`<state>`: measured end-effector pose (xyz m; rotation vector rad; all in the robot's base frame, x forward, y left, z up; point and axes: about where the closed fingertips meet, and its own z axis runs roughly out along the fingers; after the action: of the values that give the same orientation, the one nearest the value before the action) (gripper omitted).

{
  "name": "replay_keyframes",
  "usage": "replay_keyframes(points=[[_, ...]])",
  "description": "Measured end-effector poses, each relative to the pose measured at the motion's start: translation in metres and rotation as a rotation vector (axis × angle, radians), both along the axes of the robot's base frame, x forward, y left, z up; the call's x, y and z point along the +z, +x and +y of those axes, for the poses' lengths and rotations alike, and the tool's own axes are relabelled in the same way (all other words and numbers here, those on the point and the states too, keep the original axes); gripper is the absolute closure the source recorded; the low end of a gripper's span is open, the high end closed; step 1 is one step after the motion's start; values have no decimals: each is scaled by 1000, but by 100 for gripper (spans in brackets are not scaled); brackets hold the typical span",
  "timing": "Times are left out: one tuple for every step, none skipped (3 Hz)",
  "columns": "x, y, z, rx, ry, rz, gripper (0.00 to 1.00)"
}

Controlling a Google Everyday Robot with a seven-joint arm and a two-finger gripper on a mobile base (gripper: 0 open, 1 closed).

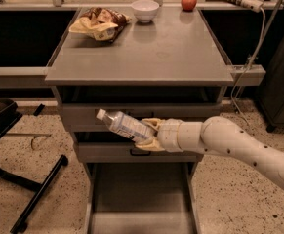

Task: Place blue plastic bottle into bottom drawer

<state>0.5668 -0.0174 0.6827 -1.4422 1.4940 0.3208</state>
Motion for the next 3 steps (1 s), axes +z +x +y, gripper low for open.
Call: replay_keyframes(points=[[-41,-7,-12,-49,-73,45,100],[-81,-15,-54,-182,-175,108,100],[-120,-21,-104,-314,-230,147,100]])
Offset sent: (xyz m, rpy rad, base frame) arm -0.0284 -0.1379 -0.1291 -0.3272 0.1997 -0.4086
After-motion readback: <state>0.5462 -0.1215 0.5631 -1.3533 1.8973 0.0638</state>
